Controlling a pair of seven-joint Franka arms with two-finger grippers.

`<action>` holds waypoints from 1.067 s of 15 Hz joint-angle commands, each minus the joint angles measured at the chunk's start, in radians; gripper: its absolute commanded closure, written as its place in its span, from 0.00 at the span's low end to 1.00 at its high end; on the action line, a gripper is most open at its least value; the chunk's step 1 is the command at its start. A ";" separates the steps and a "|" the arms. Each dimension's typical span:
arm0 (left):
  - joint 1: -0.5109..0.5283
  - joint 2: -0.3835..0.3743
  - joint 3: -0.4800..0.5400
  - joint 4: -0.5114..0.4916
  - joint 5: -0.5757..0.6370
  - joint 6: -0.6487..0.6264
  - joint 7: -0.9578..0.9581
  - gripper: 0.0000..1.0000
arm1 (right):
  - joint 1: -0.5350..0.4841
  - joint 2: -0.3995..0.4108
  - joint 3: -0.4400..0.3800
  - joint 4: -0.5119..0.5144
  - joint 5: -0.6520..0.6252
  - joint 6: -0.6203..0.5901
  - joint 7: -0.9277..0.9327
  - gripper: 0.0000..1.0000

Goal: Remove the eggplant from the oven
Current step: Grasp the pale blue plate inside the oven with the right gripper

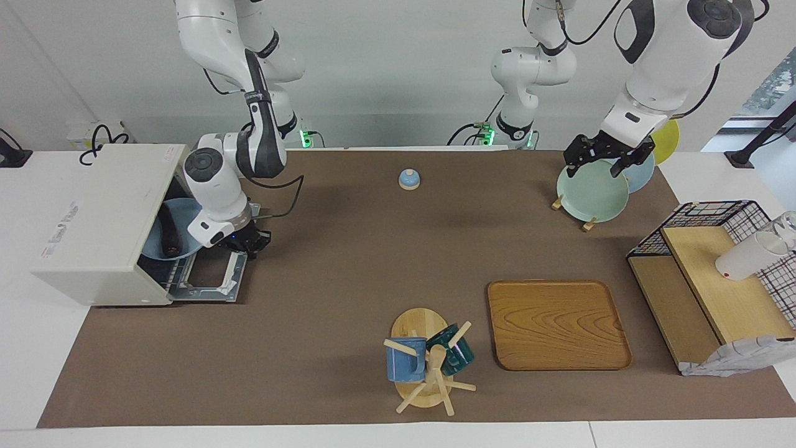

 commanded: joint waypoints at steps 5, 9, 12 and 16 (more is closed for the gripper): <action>0.017 -0.013 -0.008 -0.014 -0.013 0.014 0.006 0.00 | 0.066 -0.010 -0.018 0.075 0.042 -0.082 0.074 0.94; 0.017 -0.013 -0.008 -0.014 -0.011 0.014 0.006 0.00 | 0.060 -0.070 -0.031 0.207 -0.002 -0.351 0.147 0.44; 0.017 -0.013 -0.009 -0.014 -0.011 0.013 0.008 0.00 | 0.015 -0.121 -0.031 0.208 -0.131 -0.426 0.129 0.10; 0.010 -0.013 -0.009 -0.014 -0.011 0.005 0.005 0.00 | -0.060 -0.132 -0.031 0.149 -0.133 -0.352 0.023 0.13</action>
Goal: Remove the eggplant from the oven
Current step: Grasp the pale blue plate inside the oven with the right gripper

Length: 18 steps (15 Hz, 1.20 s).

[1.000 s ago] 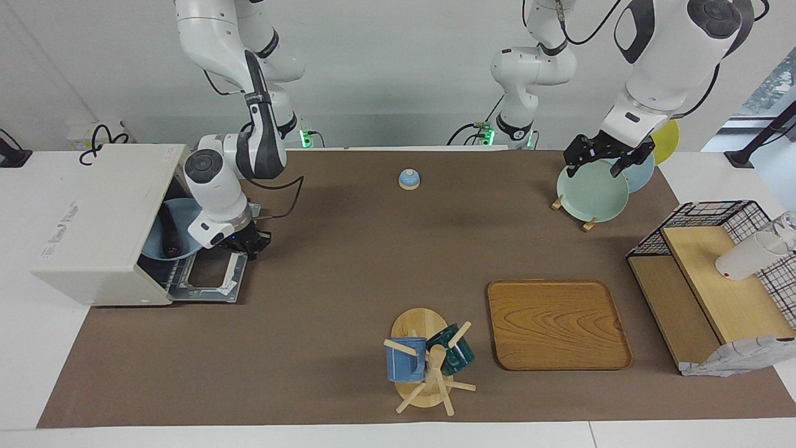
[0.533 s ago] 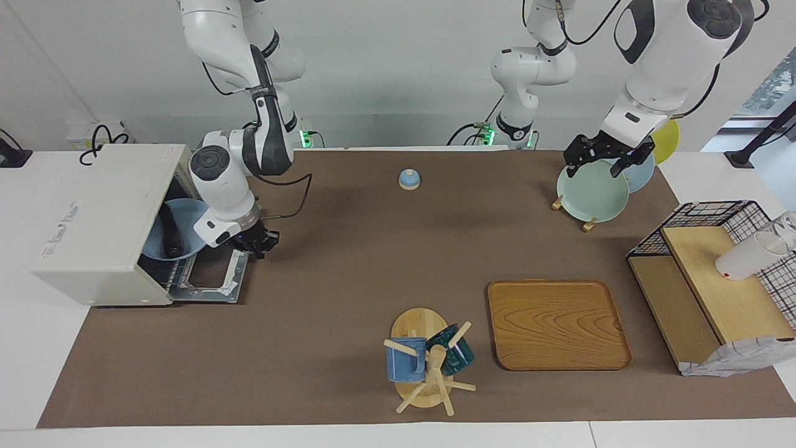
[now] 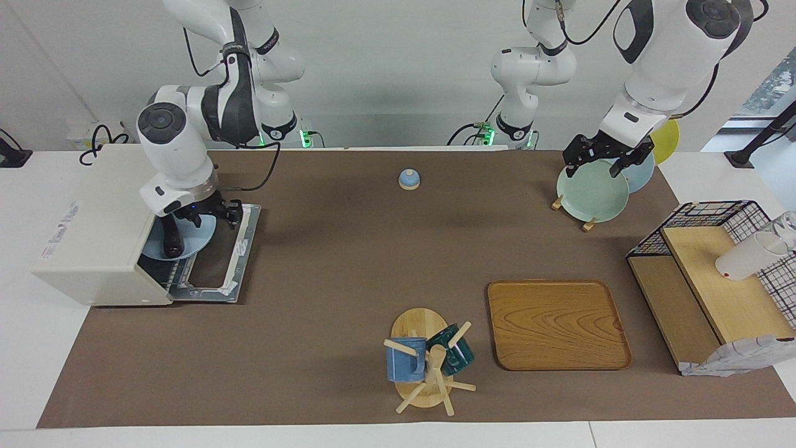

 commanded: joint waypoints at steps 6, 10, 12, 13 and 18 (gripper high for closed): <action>0.005 -0.014 -0.005 -0.016 -0.013 0.016 -0.001 0.00 | -0.025 -0.030 0.009 -0.180 -0.009 0.233 -0.003 0.23; 0.012 -0.013 -0.005 -0.017 -0.013 0.046 0.000 0.00 | -0.046 -0.041 0.009 -0.235 -0.009 0.280 -0.024 0.86; 0.014 -0.014 -0.005 -0.045 -0.013 0.101 -0.001 0.00 | -0.039 -0.042 0.009 -0.235 -0.009 0.272 -0.053 1.00; 0.015 -0.013 -0.005 -0.046 -0.013 0.118 -0.001 0.00 | -0.034 -0.042 0.009 -0.234 -0.010 0.266 -0.057 1.00; 0.015 -0.001 -0.004 -0.082 -0.022 0.186 -0.006 0.00 | 0.127 -0.012 0.015 -0.087 -0.027 0.078 -0.003 1.00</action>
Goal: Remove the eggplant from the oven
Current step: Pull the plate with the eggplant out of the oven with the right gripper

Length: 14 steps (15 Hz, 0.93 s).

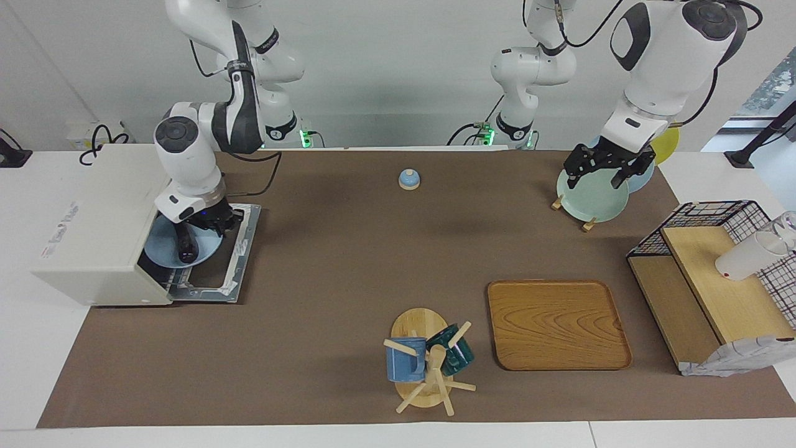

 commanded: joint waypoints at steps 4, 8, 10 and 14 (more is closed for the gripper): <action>0.015 -0.001 -0.006 -0.048 -0.023 0.075 -0.004 0.00 | 0.280 0.035 0.006 0.158 -0.091 -0.183 0.223 1.00; 0.036 0.019 -0.003 -0.042 -0.041 0.099 -0.004 0.00 | 0.488 0.162 0.007 0.375 -0.083 -0.329 0.479 1.00; 0.039 0.019 -0.001 -0.042 -0.043 0.114 -0.004 0.00 | 0.606 0.381 0.007 0.675 -0.087 -0.528 0.597 1.00; 0.056 0.022 0.002 -0.040 -0.056 0.130 -0.004 0.00 | 0.674 0.613 0.044 0.956 -0.049 -0.519 0.751 1.00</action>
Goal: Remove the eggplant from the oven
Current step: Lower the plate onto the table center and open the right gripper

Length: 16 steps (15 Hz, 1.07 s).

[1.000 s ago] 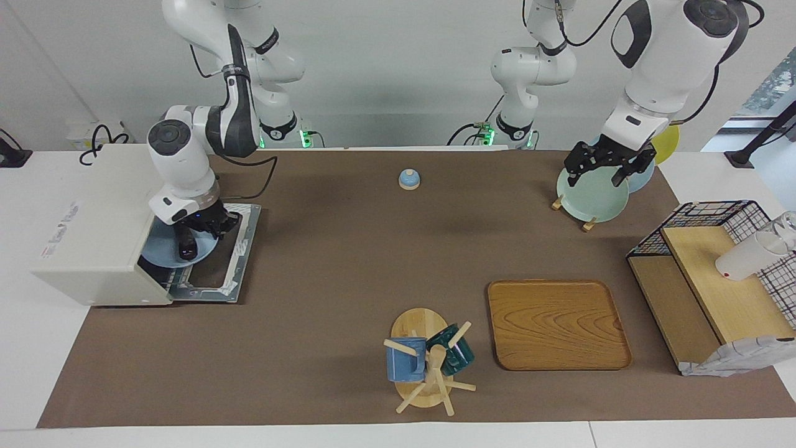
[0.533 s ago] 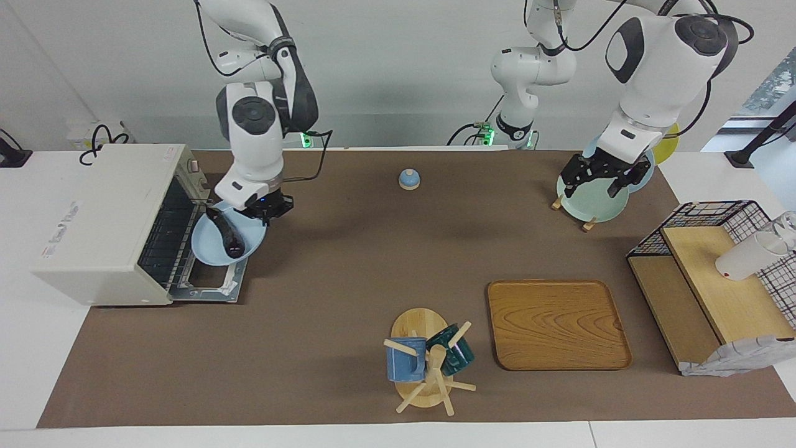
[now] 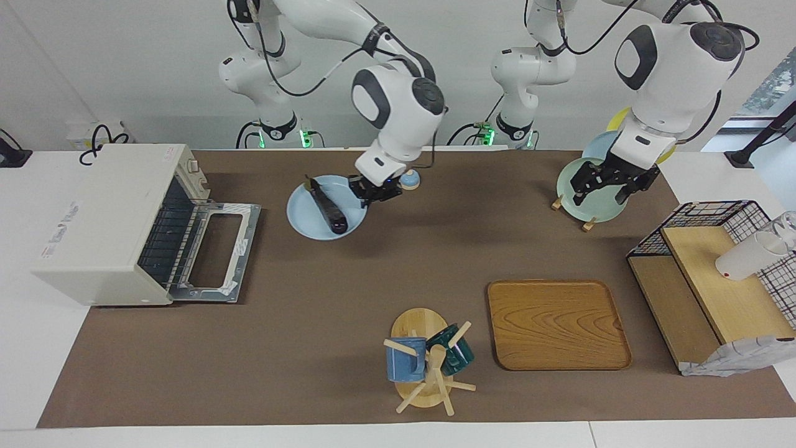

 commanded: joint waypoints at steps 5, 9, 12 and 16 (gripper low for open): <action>0.034 0.012 -0.003 0.005 -0.021 0.029 -0.002 0.00 | 0.119 0.333 0.027 0.224 0.018 0.138 0.282 1.00; 0.034 0.013 -0.003 0.005 -0.021 0.031 -0.002 0.00 | 0.120 0.334 0.030 0.219 0.022 0.222 0.291 0.82; 0.034 0.015 -0.003 0.007 -0.023 0.031 -0.002 0.00 | 0.090 0.304 0.029 0.219 0.026 0.226 0.279 0.65; 0.029 0.027 -0.003 0.022 -0.044 0.029 -0.013 0.00 | 0.033 0.183 0.032 0.217 0.034 0.136 0.184 0.55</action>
